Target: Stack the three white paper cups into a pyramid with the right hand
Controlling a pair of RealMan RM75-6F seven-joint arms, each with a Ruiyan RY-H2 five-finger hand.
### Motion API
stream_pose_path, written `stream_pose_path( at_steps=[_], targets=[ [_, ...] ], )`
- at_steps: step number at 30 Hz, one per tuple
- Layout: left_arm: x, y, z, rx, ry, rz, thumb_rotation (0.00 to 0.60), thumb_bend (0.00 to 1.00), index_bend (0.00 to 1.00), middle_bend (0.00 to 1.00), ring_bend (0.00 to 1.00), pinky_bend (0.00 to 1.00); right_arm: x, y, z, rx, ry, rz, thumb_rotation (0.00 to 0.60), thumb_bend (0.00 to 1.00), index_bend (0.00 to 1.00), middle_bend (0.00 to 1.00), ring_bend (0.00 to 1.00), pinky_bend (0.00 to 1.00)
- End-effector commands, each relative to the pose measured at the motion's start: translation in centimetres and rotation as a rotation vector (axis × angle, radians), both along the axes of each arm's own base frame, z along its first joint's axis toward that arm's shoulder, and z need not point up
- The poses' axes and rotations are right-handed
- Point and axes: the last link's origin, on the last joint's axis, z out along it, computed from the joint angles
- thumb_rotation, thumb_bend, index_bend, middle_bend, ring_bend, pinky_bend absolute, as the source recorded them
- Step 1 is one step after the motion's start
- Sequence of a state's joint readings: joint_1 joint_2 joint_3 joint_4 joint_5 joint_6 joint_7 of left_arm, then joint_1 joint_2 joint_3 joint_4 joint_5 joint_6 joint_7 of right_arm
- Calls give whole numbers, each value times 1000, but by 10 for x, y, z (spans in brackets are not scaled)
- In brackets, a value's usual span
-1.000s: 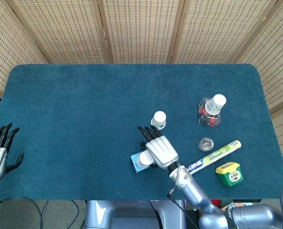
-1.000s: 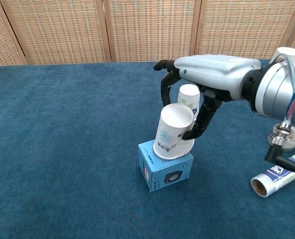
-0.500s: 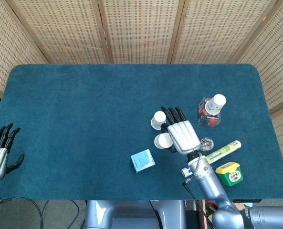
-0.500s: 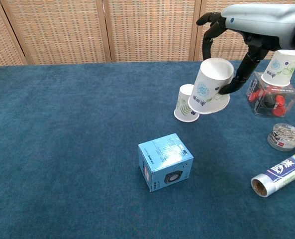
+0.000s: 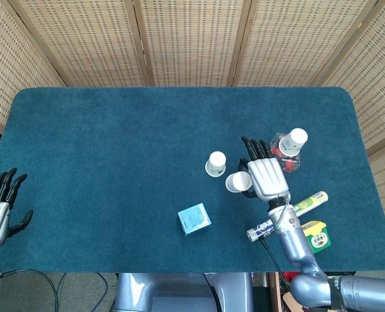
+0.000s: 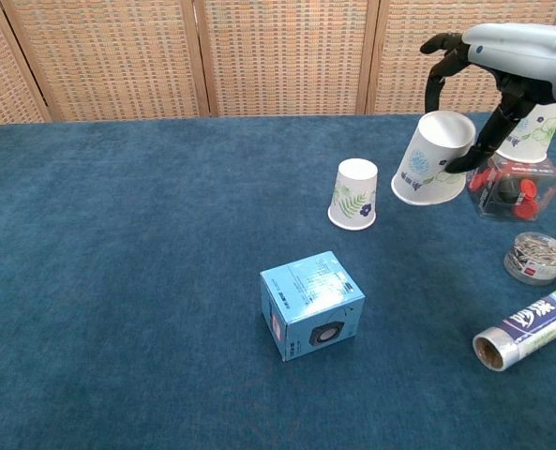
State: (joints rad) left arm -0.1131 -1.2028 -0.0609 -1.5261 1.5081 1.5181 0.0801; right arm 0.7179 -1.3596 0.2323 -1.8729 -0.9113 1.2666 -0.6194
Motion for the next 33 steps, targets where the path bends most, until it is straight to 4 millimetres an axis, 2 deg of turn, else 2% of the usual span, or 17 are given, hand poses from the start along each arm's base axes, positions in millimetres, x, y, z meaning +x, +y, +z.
stream_pose_path(
  at_steps=[1,15,33],
  targets=[
    [0,0,0,-1,2,-1,600,354,81,0,0,0,-4,-8,-4,-13,-10,-21,600,132,528,48,0,0],
    [-2,3,-1,8,21,9,600,354,81,0,0,0,-23,-46,-19,-3,6,-128,600,132,529,48,0,0],
    [-3,4,-2,12,36,17,600,354,81,0,0,0,-28,-69,-43,32,-16,-161,600,132,534,48,0,0]
  ],
)
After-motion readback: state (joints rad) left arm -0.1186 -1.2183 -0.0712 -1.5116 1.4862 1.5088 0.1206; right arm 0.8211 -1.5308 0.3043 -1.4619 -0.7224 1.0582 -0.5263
